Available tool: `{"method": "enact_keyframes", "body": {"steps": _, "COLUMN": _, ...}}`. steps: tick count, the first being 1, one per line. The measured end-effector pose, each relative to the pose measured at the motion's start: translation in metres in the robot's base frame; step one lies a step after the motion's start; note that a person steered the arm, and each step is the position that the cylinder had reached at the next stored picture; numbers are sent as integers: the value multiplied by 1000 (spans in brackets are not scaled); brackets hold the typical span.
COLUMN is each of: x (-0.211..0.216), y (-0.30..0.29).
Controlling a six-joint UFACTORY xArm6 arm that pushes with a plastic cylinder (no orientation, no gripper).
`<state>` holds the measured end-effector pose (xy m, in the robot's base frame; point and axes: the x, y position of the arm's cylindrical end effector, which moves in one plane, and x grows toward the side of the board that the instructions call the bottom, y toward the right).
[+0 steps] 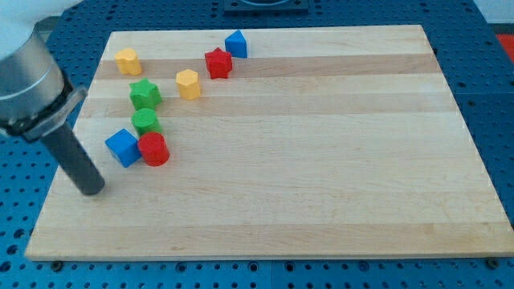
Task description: Place the blue cube left to the green circle
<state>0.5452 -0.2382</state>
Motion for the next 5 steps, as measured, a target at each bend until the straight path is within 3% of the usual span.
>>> {"method": "enact_keyframes", "body": {"steps": 1, "x": 11, "y": 31}}
{"method": "enact_keyframes", "body": {"steps": 2, "x": -9, "y": 57}}
{"method": "enact_keyframes", "body": {"steps": 5, "x": -86, "y": 11}}
